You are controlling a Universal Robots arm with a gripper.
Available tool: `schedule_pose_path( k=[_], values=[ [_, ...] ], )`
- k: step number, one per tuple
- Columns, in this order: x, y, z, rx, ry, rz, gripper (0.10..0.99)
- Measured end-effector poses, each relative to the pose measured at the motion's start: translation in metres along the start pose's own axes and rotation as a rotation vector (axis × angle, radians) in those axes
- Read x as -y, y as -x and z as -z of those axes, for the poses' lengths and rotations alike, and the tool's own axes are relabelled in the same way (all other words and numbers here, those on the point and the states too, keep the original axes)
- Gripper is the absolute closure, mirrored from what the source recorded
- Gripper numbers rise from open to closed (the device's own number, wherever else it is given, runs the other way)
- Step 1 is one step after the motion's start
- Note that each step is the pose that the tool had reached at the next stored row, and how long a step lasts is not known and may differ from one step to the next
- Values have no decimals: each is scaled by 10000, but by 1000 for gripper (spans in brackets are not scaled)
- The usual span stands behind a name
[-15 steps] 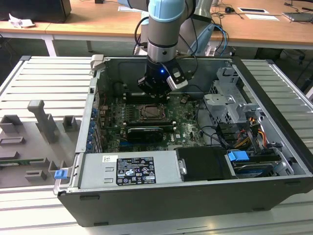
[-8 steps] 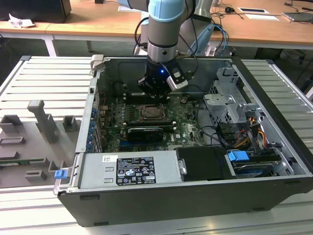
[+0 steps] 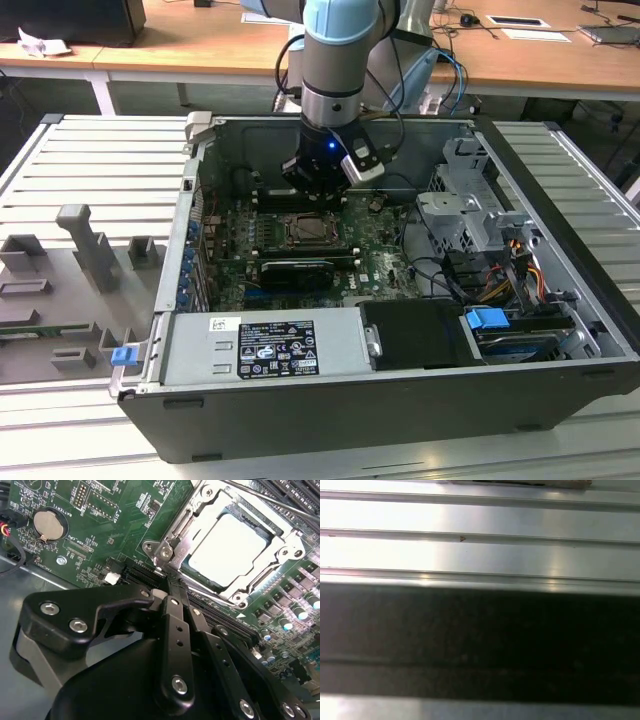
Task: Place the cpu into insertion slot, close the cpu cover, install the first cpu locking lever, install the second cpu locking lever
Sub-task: 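Install the first cpu locking lever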
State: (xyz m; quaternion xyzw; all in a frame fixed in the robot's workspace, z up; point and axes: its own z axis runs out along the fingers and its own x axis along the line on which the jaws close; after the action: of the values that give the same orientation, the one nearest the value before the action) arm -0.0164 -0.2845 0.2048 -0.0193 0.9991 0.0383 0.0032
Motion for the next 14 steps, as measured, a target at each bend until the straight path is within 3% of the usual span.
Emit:
schedule_pose_path(
  k=[4, 11, 14],
  values=[
    [-1, 0, 10, 2, 3, 1, 980],
    [1, 0, -17, -5, -169, 2, 980],
    [3, 0, -35, -8, -188, 3, 980]
  ],
)
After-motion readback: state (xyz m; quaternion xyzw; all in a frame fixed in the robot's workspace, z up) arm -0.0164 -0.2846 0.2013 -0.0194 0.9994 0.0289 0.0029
